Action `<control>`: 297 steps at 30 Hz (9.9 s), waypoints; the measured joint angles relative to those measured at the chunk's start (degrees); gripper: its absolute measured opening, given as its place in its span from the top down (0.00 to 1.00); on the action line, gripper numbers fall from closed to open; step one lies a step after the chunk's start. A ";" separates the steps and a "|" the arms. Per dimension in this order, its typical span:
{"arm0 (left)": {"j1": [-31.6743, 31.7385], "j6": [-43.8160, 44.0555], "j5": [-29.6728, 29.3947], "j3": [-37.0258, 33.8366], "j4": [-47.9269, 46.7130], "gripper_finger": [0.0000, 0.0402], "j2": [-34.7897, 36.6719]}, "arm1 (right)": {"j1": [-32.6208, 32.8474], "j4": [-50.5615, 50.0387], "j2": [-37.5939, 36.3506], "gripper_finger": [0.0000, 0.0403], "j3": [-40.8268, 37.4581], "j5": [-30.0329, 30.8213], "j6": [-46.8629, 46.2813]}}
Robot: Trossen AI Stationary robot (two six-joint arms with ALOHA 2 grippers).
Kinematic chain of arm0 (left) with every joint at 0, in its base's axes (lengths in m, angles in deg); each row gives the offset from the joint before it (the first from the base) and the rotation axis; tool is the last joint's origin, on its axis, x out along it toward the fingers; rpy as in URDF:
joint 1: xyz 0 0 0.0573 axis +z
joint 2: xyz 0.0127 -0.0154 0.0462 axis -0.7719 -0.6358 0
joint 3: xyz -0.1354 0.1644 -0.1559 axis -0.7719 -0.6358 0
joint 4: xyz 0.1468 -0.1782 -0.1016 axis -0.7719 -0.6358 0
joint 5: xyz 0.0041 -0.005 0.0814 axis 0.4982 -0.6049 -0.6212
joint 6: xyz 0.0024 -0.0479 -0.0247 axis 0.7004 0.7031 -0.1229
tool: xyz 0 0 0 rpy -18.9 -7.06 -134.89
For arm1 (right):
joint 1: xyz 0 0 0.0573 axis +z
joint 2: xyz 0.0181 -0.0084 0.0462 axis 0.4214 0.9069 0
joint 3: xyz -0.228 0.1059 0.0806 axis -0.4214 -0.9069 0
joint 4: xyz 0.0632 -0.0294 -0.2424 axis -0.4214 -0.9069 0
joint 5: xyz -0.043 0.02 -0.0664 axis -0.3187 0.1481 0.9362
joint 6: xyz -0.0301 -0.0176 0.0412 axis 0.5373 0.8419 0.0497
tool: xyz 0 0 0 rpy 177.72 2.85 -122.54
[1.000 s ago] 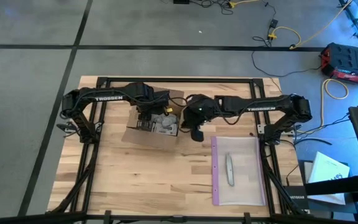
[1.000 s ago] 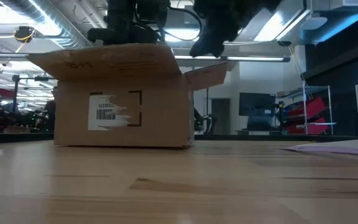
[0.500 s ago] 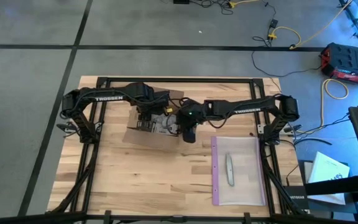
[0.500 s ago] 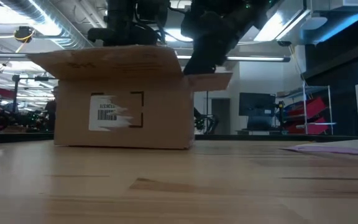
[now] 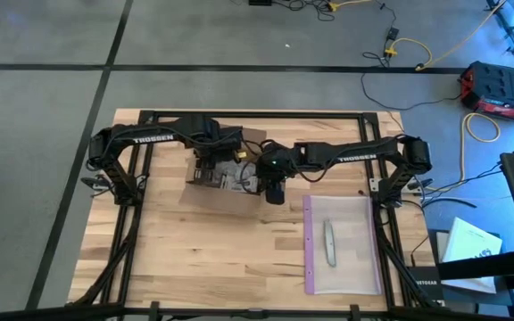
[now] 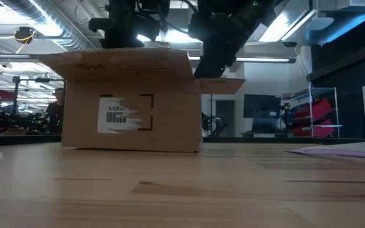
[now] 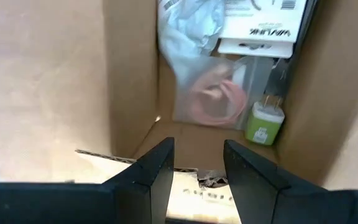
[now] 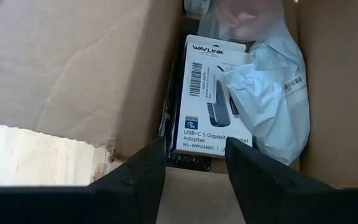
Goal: Unpack boxes
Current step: Open the cardboard box using the cutter, then move the box to the top left of the table
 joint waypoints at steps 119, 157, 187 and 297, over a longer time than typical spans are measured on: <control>-18.04 51.90 -2.81 -53.75 75.34 0.68 22.56 | 1.44 16.92 5.47 0.95 -1.36 -2.03 8.82; -20.25 45.53 -5.91 -59.30 111.07 1.00 9.11 | 1.86 23.67 9.01 1.00 -1.57 -11.49 4.78; -19.71 35.72 -5.88 -58.44 115.33 0.80 19.11 | 4.09 13.67 0.32 0.93 -1.20 -9.47 2.92; -75.54 76.86 -63.95 -54.31 125.97 1.00 -19.04 | 27.60 85.58 2.69 1.00 -45.07 13.90 -17.31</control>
